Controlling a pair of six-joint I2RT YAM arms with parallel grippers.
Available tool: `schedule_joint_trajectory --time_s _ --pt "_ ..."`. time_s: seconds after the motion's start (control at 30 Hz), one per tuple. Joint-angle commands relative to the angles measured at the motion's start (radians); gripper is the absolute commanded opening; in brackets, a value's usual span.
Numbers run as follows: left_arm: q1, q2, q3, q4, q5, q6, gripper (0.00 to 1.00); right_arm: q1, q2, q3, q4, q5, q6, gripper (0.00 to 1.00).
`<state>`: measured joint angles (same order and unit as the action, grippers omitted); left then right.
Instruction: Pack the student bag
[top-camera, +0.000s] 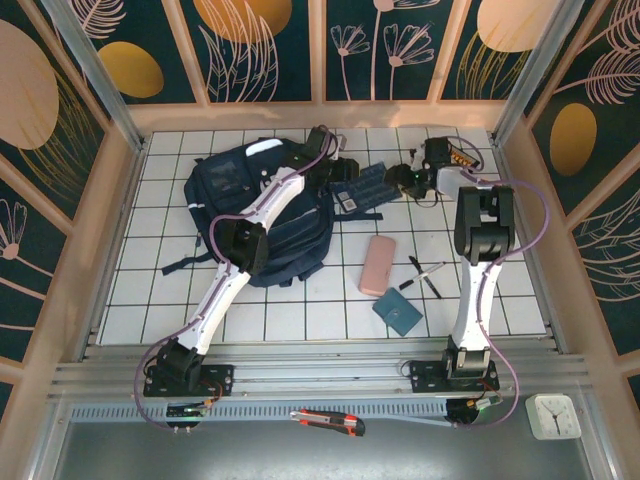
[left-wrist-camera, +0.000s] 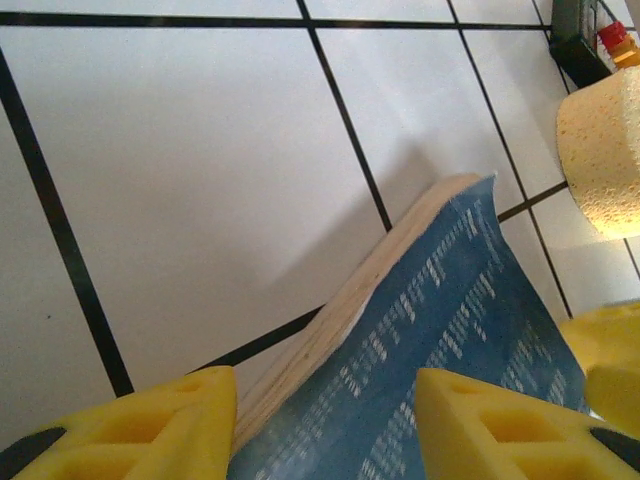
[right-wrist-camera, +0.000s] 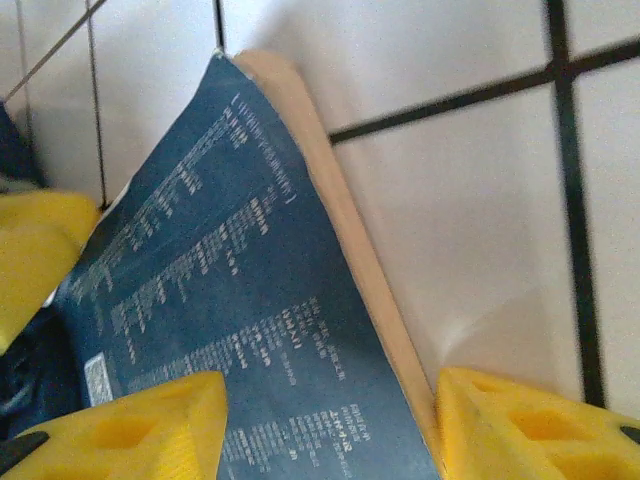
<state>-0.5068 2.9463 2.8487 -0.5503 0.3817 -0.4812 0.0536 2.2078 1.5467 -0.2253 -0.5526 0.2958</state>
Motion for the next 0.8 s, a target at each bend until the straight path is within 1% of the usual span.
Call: schedule_joint_trajectory --time_s 0.0,0.2,0.47,0.6,0.77 --pt "-0.010 0.034 -0.005 -0.027 0.037 -0.020 0.48 0.009 -0.070 -0.046 0.061 -0.150 0.033 0.55" --pt "-0.009 0.033 0.000 -0.029 0.041 -0.017 0.47 0.006 -0.115 -0.079 0.092 -0.223 0.039 0.48" --pt "-0.010 0.027 0.017 -0.033 0.040 -0.013 0.47 0.003 -0.182 -0.109 0.102 -0.273 0.042 0.39" --pt "-0.010 0.019 0.032 -0.035 0.049 -0.004 0.47 0.002 -0.217 -0.131 0.132 -0.310 0.074 0.38" --pt "-0.009 -0.002 0.037 -0.027 0.061 -0.005 0.48 0.007 -0.247 -0.191 0.249 -0.385 0.155 0.37"
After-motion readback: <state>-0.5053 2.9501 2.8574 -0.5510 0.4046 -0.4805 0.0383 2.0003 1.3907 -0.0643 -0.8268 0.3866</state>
